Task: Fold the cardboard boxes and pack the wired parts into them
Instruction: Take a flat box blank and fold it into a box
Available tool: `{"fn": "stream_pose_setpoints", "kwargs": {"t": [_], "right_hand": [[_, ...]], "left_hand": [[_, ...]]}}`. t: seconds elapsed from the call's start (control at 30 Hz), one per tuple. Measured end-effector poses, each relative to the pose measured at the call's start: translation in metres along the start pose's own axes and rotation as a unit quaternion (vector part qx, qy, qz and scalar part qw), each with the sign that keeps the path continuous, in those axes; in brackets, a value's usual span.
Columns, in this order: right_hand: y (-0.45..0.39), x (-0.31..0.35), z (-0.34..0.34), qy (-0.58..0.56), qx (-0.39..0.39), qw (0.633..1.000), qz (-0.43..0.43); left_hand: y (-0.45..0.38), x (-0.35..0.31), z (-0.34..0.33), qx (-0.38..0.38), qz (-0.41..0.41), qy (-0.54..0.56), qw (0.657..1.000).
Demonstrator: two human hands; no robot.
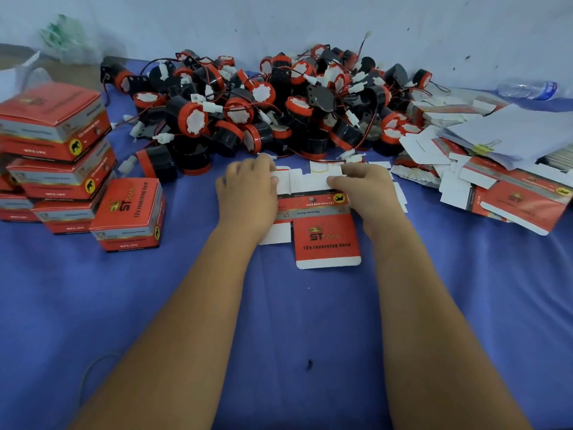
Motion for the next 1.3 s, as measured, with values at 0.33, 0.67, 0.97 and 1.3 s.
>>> {"fn": "stream_pose_setpoints", "kwargs": {"t": [0.33,0.67,0.97,1.3], "right_hand": [[0.014,0.033,0.012,-0.363,-0.055,0.926,0.087],[0.03,0.067,0.003,-0.366,0.012,0.902,0.23],[0.04,0.078,-0.018,-0.28,0.092,0.92,0.259],[0.037,0.075,-0.014,-0.284,0.079,0.918,0.266]], "left_hand": [[-0.001,-0.007,0.038,-0.121,0.003,0.316,0.941],[0.004,-0.003,0.042,-0.15,0.034,0.386,0.909],[0.005,-0.003,0.059,-0.205,-0.023,0.638,0.742],[-0.008,0.002,0.04,-0.054,0.042,0.659,0.749]]}}
Point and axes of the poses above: each hand's wrist, its own y-axis away from the middle knuckle, its own z-axis out of the back of the hand, x = y × z, the point moved 9 cm from there along -y, towards the middle knuckle, and after that the axes turned 15 degrees about y, right-handed, at the moved point
